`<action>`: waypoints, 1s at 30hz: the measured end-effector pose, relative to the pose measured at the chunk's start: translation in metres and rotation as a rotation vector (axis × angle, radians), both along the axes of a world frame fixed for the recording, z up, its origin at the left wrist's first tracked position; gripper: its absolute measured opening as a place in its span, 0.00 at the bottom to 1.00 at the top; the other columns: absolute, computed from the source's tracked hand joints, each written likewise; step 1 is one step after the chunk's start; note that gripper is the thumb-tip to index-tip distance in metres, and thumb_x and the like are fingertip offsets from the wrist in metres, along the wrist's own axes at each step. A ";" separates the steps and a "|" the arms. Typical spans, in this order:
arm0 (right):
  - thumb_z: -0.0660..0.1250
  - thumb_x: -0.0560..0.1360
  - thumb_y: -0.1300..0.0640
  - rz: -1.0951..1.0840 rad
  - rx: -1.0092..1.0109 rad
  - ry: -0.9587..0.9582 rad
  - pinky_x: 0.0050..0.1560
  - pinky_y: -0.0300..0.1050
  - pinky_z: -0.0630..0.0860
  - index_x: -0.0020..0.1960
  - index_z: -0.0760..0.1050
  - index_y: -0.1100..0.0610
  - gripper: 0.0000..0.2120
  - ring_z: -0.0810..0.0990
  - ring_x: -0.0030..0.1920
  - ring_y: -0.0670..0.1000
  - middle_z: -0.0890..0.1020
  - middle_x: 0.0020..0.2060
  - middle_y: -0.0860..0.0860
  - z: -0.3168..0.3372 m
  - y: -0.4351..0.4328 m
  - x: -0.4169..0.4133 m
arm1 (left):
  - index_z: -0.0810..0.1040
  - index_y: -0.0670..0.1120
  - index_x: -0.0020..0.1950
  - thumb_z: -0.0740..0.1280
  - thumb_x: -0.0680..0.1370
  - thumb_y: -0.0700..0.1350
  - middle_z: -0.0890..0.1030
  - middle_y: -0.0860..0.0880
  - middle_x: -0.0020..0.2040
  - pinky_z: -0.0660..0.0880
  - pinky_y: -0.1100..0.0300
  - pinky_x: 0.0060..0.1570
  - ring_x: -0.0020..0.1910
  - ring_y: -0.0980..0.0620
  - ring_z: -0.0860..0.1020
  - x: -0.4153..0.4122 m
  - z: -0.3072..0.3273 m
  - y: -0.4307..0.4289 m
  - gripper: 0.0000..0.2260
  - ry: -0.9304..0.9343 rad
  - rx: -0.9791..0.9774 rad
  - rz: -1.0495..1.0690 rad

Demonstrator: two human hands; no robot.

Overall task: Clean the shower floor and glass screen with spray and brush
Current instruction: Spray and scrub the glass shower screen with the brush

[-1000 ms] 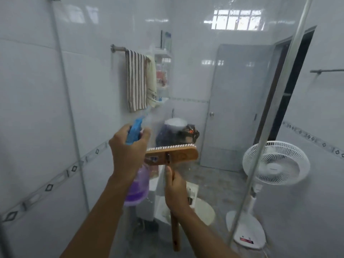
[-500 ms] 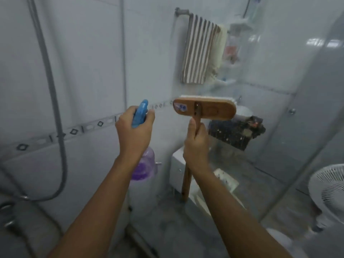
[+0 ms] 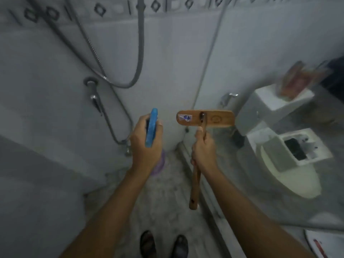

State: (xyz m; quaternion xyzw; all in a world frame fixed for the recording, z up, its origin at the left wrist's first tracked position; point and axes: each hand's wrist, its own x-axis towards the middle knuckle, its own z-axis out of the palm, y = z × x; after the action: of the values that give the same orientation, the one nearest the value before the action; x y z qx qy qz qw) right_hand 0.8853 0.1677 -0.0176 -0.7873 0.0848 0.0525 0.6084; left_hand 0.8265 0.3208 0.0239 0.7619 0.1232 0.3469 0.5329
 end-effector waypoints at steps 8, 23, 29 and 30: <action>0.62 0.82 0.47 0.340 -0.133 0.286 0.23 0.41 0.69 0.53 0.69 0.54 0.10 0.71 0.23 0.45 0.74 0.31 0.52 -0.295 0.082 -0.052 | 0.76 0.42 0.58 0.64 0.82 0.49 0.77 0.49 0.41 0.73 0.62 0.38 0.37 0.57 0.76 -0.079 -0.305 0.081 0.12 0.315 -0.053 0.164; 0.56 0.84 0.45 0.528 -0.448 0.326 0.38 0.53 0.78 0.54 0.71 0.56 0.14 0.80 0.37 0.52 0.79 0.39 0.52 -0.747 0.129 -0.094 | 0.75 0.40 0.60 0.65 0.80 0.58 0.75 0.49 0.49 0.75 0.50 0.50 0.47 0.48 0.75 -0.125 -0.733 0.133 0.21 0.518 -0.036 0.176; 0.54 0.82 0.39 0.533 -0.427 0.299 0.47 0.56 0.80 0.56 0.72 0.53 0.18 0.81 0.46 0.52 0.80 0.47 0.51 -0.837 0.148 -0.104 | 0.74 0.37 0.62 0.68 0.79 0.57 0.76 0.42 0.52 0.75 0.52 0.52 0.51 0.43 0.76 -0.136 -0.818 0.138 0.24 0.594 0.018 0.184; 0.54 0.82 0.39 0.526 -0.426 0.296 0.49 0.56 0.80 0.57 0.72 0.53 0.19 0.80 0.48 0.52 0.79 0.49 0.51 -0.844 0.150 -0.106 | 0.73 0.38 0.62 0.68 0.79 0.56 0.76 0.42 0.52 0.76 0.52 0.52 0.51 0.43 0.76 -0.137 -0.823 0.138 0.23 0.602 0.019 0.175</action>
State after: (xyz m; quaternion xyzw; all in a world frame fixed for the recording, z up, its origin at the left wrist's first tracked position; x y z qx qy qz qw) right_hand 0.7795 0.3172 -0.8621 -0.8751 -0.0245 0.3014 0.3777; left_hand 0.6894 0.4589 -0.7991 0.8219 0.3372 0.1512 0.4335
